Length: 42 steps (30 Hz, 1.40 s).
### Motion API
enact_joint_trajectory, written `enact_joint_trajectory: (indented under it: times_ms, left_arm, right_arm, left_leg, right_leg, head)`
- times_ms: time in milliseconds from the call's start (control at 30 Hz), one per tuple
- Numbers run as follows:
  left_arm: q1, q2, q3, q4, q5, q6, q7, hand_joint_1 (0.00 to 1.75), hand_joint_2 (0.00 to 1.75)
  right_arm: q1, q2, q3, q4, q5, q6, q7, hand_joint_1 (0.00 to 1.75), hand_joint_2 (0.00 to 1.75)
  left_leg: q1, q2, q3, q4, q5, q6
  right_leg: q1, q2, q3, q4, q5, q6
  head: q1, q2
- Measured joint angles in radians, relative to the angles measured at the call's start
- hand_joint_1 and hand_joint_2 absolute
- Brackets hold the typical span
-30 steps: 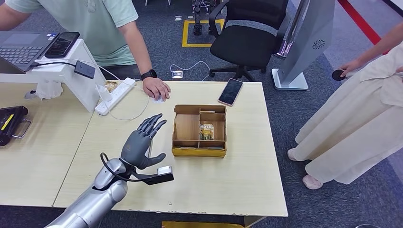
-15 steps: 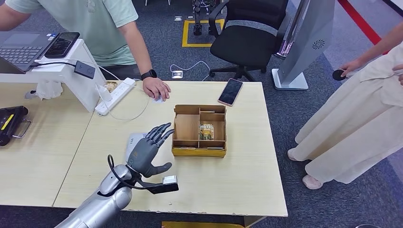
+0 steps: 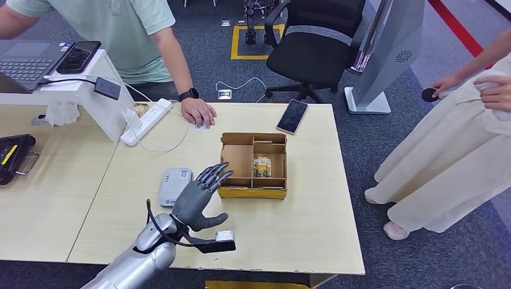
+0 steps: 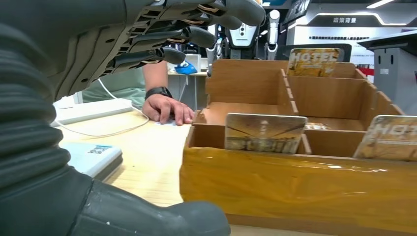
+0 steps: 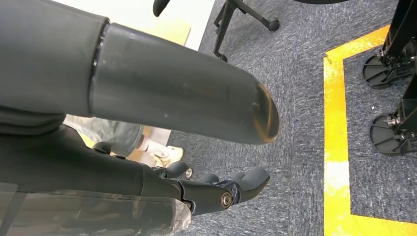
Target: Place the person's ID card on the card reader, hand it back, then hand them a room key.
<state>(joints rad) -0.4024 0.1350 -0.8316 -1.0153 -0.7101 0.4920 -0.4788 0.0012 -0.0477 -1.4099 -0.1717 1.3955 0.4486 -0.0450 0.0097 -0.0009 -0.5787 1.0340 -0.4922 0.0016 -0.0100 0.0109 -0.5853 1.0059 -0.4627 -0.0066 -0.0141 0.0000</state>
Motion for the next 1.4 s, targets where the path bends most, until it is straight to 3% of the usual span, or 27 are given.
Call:
enact_joint_trajectory:
  times_ms: [267,600,833,1400]
  left_arm:
    - [-0.008,-0.028,-0.014,0.02,-0.001,0.009,0.004,0.0,1.75]
    - [-0.074,-0.127,-0.023,0.119,-0.006,0.052,0.006,0.0,1.75]
    - [-0.109,-0.17,-0.025,0.165,-0.008,0.077,0.016,0.0,1.75]
    - [-0.142,-0.204,-0.045,0.249,-0.049,0.127,0.039,0.0,1.75]
  right_arm:
    - [-0.001,0.0,0.0,0.0,0.006,0.0,0.0,0.0,0.0]
    - [-0.008,0.0,0.0,0.0,0.021,0.0,0.002,0.0,0.0]
    - [-0.011,0.0,0.0,0.0,0.023,-0.001,0.006,0.0,0.0]
    - [-0.013,0.0,0.0,0.0,0.025,-0.002,0.006,0.0,0.0]
  left_leg:
    - [0.0,0.0,0.0,0.0,0.0,0.0]
    - [0.0,0.0,0.0,0.0,0.0,0.0]
    - [0.0,0.0,0.0,0.0,0.0,0.0]
    - [0.0,0.0,0.0,0.0,0.0,0.0]
  right_leg:
    - [0.0,0.0,0.0,0.0,0.0,0.0]
    - [0.0,0.0,0.0,0.0,0.0,0.0]
    - [0.0,0.0,0.0,0.0,0.0,0.0]
    - [0.0,0.0,0.0,0.0,0.0,0.0]
  head:
    - [0.0,0.0]
    - [0.0,0.0]
    - [0.0,0.0]
    - [0.0,0.0]
